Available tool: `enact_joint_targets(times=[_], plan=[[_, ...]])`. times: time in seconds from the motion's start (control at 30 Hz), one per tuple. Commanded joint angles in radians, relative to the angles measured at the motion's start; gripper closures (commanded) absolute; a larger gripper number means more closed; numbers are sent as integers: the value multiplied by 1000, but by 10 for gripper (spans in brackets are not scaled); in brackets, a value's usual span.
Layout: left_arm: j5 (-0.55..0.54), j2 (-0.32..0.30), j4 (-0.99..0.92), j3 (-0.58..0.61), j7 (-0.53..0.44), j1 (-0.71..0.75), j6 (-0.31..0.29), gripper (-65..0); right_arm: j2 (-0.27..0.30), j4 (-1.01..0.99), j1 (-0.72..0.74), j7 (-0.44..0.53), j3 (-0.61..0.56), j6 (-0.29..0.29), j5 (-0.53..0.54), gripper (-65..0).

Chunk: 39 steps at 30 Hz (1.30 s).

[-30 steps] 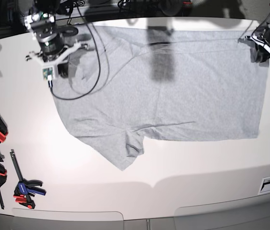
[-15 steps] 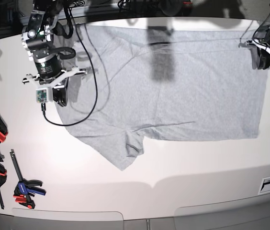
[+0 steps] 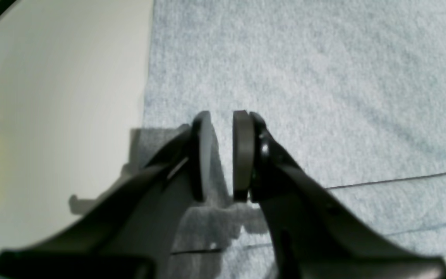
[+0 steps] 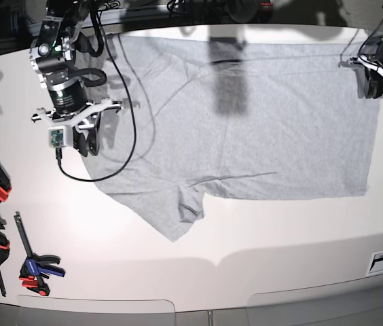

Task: Fold the T-shirt properly
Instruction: 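Release the shoulder and move the right gripper along the collar side, then reach the right gripper to the opposite sleeve edge and grasp it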

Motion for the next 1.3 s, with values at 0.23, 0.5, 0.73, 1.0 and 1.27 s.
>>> enact_joint_targets(times=[0.23,0.5,0.73,1.0,1.27], plan=[[-10,-19,16,-8,-25,-35,7,-89,3,-23,64,56,3,-19,11,-107],[-12,-19,16,-8,-21,-44,7,-89,3,-119,157,63,3,-19,11,-134],[-12,-13,16,-8,-25,-45,7,-89,3,-356,323,90,3,-16,-4,-251],[-12,25,16,-8,-23,-44,7,-89,47,-827,696,59,2,109,23,-302],[-1,45,16,-8,-18,-44,7,-89,140,-1475,1091,37,-11,168,-32,-302]])
